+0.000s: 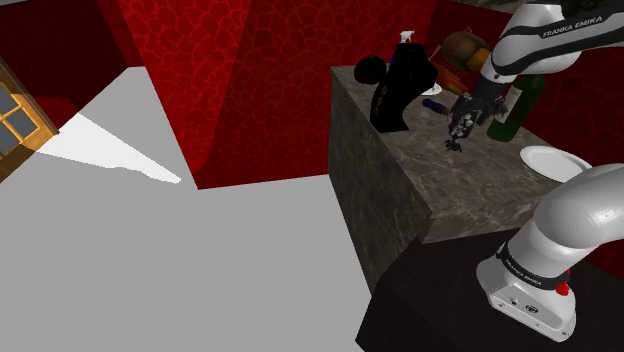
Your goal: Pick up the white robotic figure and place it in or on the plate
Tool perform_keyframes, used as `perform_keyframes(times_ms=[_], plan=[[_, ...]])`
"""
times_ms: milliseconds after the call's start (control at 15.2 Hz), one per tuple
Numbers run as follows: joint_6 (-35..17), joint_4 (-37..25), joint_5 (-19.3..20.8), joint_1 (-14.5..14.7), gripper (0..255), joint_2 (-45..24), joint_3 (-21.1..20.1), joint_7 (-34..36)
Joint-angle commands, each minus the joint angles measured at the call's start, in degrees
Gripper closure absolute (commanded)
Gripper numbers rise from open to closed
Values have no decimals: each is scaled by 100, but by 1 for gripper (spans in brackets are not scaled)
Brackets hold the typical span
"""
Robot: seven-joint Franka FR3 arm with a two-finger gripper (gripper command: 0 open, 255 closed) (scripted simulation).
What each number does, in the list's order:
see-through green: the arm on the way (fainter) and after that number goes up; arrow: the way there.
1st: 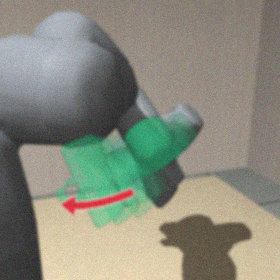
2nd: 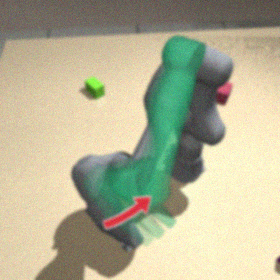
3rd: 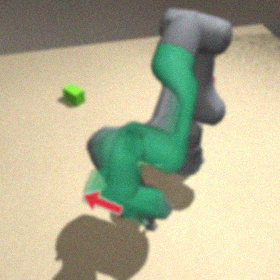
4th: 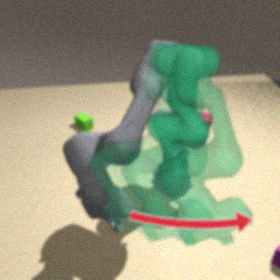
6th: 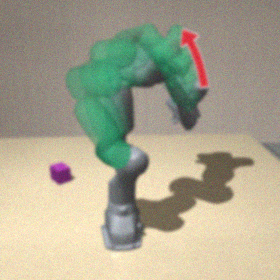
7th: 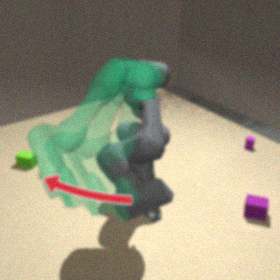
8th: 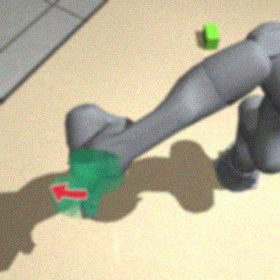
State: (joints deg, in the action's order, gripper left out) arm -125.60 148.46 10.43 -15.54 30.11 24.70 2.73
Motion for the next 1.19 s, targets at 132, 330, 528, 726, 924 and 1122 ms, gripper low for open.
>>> perform_keyframes(times_ms=[132,330,528,726,924,1122], plan=[[0,0,0,0,255,0,0,0],[5,-1,1,-1,255,4,-1,0],[13,-3,1,-3,255,10,-2,1],[88,-52,-2,0,255,36,-17,8],[349,-219,-16,0,255,132,-71,26],[604,-395,-33,2,255,212,-122,41]])
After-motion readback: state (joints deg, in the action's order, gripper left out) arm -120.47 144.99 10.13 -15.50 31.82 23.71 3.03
